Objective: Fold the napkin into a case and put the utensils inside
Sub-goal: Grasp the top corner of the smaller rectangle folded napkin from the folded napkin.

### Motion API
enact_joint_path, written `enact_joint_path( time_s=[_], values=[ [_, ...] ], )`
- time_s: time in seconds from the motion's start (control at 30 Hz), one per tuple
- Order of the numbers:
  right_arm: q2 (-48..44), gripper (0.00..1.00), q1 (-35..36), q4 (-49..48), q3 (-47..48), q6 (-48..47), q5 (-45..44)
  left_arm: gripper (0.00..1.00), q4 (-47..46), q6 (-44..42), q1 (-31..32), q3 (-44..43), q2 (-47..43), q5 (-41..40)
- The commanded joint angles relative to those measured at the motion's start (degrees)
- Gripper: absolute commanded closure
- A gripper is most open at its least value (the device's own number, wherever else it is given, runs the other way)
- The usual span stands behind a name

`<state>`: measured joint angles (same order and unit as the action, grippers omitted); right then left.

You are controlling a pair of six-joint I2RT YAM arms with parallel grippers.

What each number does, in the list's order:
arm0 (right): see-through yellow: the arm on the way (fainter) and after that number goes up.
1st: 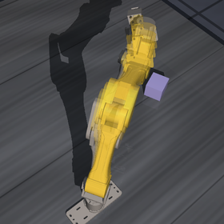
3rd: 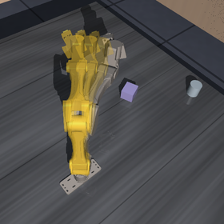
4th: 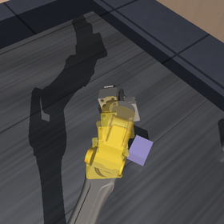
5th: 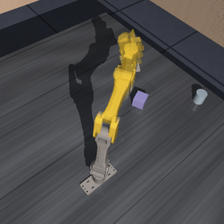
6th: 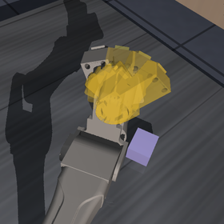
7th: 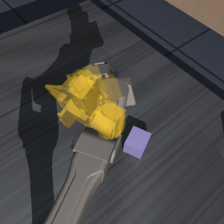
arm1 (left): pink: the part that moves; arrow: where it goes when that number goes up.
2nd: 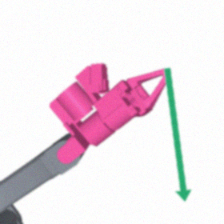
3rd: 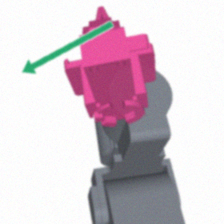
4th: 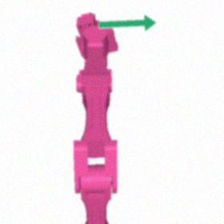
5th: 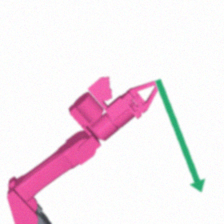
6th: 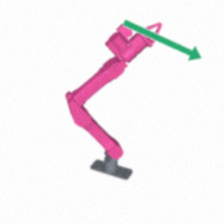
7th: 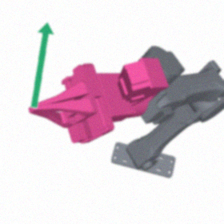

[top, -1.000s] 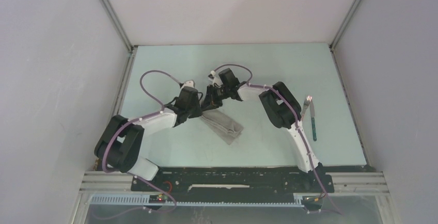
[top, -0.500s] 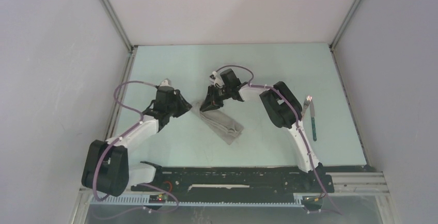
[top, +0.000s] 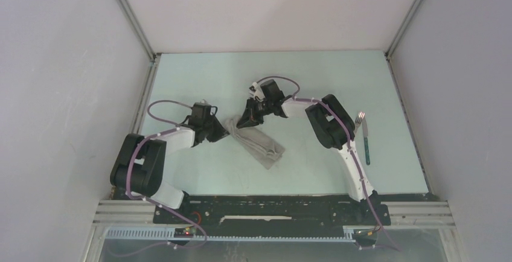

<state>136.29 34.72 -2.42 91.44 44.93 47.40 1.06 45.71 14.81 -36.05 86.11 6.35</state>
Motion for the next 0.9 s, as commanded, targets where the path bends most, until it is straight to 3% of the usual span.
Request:
enact_joint_path(
  time_s=[0.0, 0.1, 0.23, 0.33, 0.6, 0.77, 0.87],
  values=[
    [-3.3, 0.74, -0.7, 0.3, 3.5, -0.2, -0.6, 0.82, -3.2, 0.9, -0.3, -1.8, 1.8, 0.3],
    [-1.9, 0.73, -0.8, 0.8, 5.4, -0.1, 0.1, 0.83, -3.5, 0.8, -0.4, -1.7, 2.4, 0.2],
    [-3.3, 0.81, -0.9, 0.7, 4.2, -0.5, 0.1, 0.83, -3.6, 0.3, -0.8, -1.4, 1.9, 0.3],
    [-4.5, 0.81, -1.6, 0.5, 3.4, -0.4, 0.0, 0.84, -3.6, 0.1, -0.9, -1.2, 1.7, 0.3],
    [-2.8, 0.73, -2.6, 0.4, 5.3, -0.3, 0.6, 0.84, -3.7, -0.2, -0.9, -1.1, 2.2, 0.7],
    [-1.5, 0.6, -1.2, 1.2, 6.0, -1.5, 0.6, 0.84, -4.0, -0.5, -0.9, -1.3, 2.4, 0.9],
    [-1.6, 0.57, -0.5, 1.7, 6.1, -1.9, -0.6, 0.85, -4.0, -0.5, -1.0, -1.4, 2.6, 0.8]
  ],
)
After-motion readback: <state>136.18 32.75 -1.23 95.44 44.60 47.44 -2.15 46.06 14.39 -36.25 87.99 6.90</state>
